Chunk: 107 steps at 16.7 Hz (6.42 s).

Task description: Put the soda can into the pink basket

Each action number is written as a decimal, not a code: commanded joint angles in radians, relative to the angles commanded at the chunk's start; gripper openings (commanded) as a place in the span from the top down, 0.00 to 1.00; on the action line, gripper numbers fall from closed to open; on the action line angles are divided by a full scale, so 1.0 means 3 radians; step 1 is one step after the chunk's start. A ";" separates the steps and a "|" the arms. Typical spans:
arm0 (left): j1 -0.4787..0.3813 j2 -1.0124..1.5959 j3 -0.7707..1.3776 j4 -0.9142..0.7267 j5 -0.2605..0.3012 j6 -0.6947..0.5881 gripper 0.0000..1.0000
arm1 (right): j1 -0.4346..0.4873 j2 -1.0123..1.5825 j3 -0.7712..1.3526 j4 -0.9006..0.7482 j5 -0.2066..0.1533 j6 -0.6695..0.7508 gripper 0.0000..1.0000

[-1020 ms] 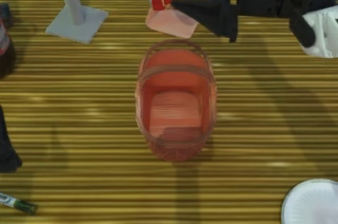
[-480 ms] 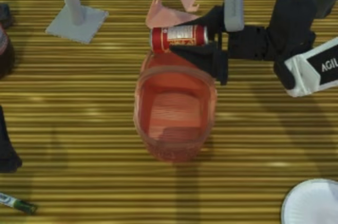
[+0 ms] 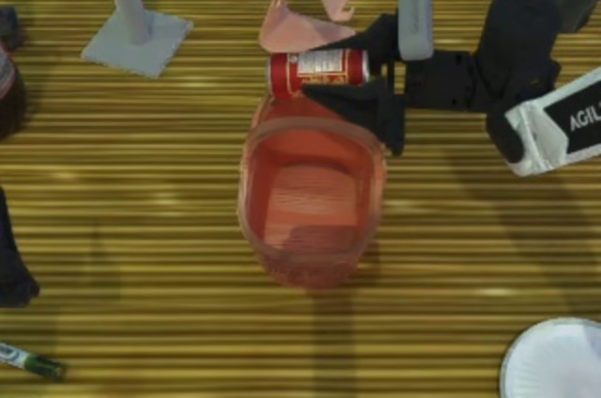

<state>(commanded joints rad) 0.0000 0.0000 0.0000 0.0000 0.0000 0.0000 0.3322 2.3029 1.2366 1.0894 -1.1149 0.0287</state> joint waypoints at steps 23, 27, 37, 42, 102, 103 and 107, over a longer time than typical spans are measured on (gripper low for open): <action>-0.0122 0.0327 0.0279 -0.0301 0.0037 0.0158 0.00 | -0.0046 -0.0291 -0.0183 -0.0131 0.0117 -0.0023 0.00; -0.0399 0.1154 0.1002 -0.1008 0.0102 0.0544 0.00 | -0.0163 -0.0993 -0.0667 -0.0481 0.0478 -0.0077 0.00; -0.1365 0.4281 0.4017 -0.3371 0.0213 0.2086 0.00 | -0.0633 -0.3847 -0.2448 -0.1914 0.1989 -0.0178 0.00; -0.1809 0.5865 0.5694 -0.4384 0.0182 0.2923 0.00 | -0.0845 -0.5567 -0.3268 -0.2705 0.2774 -0.0154 0.00; -0.2294 0.7668 0.7459 -0.5025 0.0012 0.4005 1.00 | -0.1074 -0.7676 -0.4122 -0.3631 0.3716 -0.0096 0.00; -0.2294 0.7668 0.7459 -0.5025 0.0012 0.4005 1.00 | -0.1074 -0.7676 -0.4122 -0.3631 0.3716 -0.0096 0.00; -0.2294 0.7668 0.7459 -0.5025 0.0012 0.4005 1.00 | -0.1074 -0.7676 -0.4122 -0.3631 0.3716 -0.0096 0.00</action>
<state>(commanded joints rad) -0.6881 2.3004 2.2376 -1.5075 0.0036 1.2014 0.0100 0.0000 0.0000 0.0000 0.0000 0.0000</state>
